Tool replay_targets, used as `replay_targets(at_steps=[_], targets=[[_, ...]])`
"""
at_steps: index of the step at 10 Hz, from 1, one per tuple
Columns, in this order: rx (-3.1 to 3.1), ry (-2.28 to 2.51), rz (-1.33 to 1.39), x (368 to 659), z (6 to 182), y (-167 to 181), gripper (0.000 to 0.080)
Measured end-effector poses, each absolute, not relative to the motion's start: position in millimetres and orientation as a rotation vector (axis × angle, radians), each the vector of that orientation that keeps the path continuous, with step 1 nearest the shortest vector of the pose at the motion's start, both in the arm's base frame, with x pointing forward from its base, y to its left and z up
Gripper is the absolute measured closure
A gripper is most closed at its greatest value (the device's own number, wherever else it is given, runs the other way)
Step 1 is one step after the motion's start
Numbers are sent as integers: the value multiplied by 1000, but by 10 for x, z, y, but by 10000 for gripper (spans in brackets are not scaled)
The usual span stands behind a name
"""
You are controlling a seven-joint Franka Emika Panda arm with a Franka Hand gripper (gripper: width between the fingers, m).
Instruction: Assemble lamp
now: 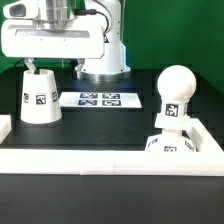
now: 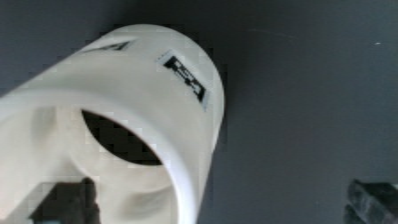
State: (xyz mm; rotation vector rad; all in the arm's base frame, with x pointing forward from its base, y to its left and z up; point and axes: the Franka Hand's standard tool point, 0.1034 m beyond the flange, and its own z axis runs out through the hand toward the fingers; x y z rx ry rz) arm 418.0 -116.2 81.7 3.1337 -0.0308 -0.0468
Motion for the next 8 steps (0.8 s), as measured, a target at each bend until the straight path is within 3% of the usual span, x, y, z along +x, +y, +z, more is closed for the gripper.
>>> replay_targets(at_steps=[3,5,6,8], targets=[[3134,-27,-48,4181,815,-1154,100],[3134,-27,-48,4180,813,-1152,376],[3134,-27,-49,4180,813,-1153,376],[3134,-27,-49,4180,812,-1153,699]])
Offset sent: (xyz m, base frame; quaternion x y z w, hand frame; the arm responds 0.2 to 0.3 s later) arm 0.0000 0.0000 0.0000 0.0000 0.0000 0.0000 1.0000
